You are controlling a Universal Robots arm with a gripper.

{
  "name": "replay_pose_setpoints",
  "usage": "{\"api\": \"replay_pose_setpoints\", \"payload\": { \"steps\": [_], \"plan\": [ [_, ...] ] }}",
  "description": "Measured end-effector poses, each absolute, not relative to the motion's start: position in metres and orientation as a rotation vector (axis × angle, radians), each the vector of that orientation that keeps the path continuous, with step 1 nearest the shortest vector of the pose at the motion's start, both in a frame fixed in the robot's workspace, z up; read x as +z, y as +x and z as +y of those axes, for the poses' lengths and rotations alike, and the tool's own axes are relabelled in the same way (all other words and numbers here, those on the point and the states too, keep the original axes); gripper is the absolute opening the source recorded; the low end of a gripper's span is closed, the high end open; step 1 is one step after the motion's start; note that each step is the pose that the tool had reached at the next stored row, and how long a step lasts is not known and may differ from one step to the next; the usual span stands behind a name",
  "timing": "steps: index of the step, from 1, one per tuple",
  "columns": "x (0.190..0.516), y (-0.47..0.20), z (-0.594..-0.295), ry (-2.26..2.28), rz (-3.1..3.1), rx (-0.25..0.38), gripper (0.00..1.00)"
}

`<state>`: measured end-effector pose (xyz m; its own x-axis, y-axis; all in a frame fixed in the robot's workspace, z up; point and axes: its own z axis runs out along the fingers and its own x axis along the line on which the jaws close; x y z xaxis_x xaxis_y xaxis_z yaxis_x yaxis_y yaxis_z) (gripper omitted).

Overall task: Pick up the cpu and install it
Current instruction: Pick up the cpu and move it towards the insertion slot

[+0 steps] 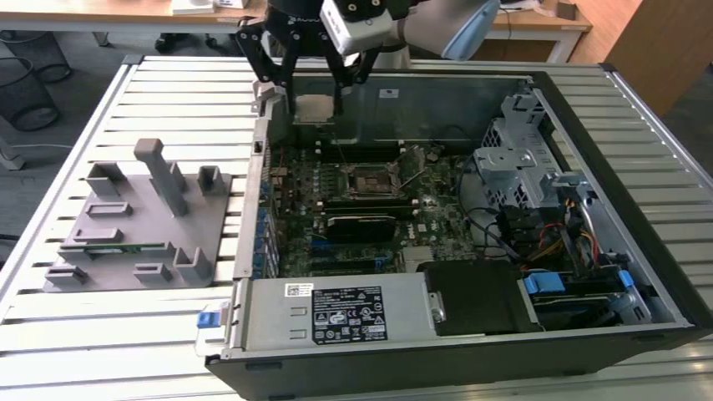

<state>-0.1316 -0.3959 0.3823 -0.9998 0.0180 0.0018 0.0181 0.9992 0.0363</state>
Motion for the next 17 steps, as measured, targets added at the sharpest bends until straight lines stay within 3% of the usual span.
{"api": "replay_pose_setpoints", "payload": {
  "steps": [17],
  "plan": [
    [0.382,-0.107,-0.393,-0.028,-3.139,-0.057,0.54]
  ]
}}
